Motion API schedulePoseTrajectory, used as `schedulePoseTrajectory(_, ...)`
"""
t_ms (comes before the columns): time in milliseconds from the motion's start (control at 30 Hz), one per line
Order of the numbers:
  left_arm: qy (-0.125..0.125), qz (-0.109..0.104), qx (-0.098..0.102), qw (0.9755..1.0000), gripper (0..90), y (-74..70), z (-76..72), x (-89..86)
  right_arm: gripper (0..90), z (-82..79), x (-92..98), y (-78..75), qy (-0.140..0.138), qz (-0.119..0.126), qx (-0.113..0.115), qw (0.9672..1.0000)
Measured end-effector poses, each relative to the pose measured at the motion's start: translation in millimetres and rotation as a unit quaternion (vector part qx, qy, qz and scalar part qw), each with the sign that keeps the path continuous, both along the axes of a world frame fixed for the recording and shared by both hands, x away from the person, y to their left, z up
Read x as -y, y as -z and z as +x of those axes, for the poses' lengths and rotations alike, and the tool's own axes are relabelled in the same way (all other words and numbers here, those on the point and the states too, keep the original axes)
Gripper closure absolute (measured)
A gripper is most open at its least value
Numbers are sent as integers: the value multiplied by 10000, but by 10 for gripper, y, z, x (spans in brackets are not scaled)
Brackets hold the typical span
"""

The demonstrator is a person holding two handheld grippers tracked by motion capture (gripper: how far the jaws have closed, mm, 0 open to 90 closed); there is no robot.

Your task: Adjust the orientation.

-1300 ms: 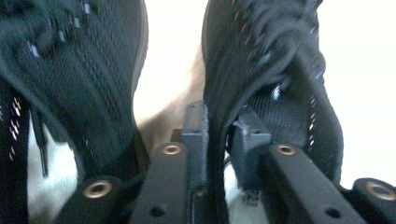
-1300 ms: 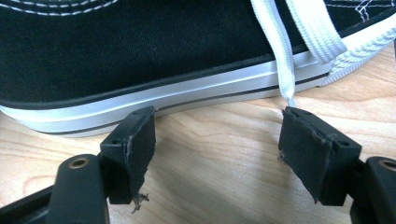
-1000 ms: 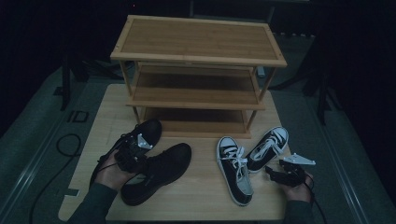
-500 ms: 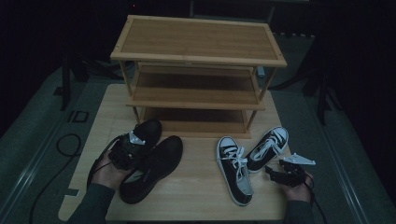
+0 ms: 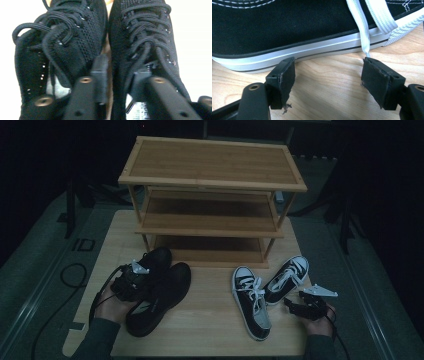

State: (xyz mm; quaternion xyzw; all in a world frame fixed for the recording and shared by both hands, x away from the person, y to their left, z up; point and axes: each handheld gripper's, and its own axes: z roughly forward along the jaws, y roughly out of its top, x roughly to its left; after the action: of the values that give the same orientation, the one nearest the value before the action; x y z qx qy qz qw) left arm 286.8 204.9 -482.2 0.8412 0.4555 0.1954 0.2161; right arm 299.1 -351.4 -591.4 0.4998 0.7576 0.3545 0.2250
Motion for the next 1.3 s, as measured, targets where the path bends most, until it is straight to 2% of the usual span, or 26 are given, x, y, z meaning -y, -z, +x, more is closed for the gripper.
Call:
schedulePoseTrajectory(100, 17, -17, 101, 9999, 568, -37, -43, -24, 268, 0, 0, 0, 1, 2, -2, 10000)
schedulePoseTrajectory(267, 129, 114, 253, 9995, 482, -95, -92, -44, 268, 0, 0, 0, 1, 2, -1, 10000)
schedulePoseTrajectory(300, 129, 114, 253, 9995, 444, -95, -92, -44, 268, 0, 0, 0, 0, 0, 0, 10000)
schedulePoseTrajectory(333, 182, 100, 350, 9992, 399, -112, -104, -46, 268, 0, 0, 0, 1, 1, -1, 10000)
schedulePoseTrajectory(433, 131, 71, 343, 9993, 302, -127, -94, -57, 268, 0, 0, 0, 0, 2, -2, 10000)
schedulePoseTrajectory(533, -39, 42, 346, 9994, 259, -138, -69, -86, 268, 0, 0, 0, 0, 2, -2, 10000)
schedulePoseTrajectory(667, -155, -64, 143, 9998, 178, -116, -24, -141, 268, 0, 0, 0, 1, 2, -2, 10000)
schedulePoseTrajectory(700, -150, -124, 92, 9998, 173, -105, -18, -157, 268, 0, 0, 0, 1, 3, -2, 10000)
schedulePoseTrajectory(967, -166, -215, -345, 9990, 169, 23, 55, -257, 268, 0, 0, 0, 0, 1, -1, 10000)
schedulePoseTrajectory(1000, -130, -224, -353, 9990, 180, 25, 60, -266, 268, 0, 0, 0, 0, 1, 0, 10000)
schedulePoseTrajectory(1067, -138, -249, -333, 9990, 270, 16, 69, -282, 268, 0, 0, 0, 1, 2, -2, 10000)
schedulePoseTrajectory(1200, -31, -298, -485, 9984, 329, 38, 107, -284, 268, 0, 1, 0, -1, 2, -1, 10000)
schedulePoseTrajectory(1300, -70, -321, -597, 9977, 347, 50, 136, -294, 268, 0, 1, 0, -1, 2, -2, 10000)
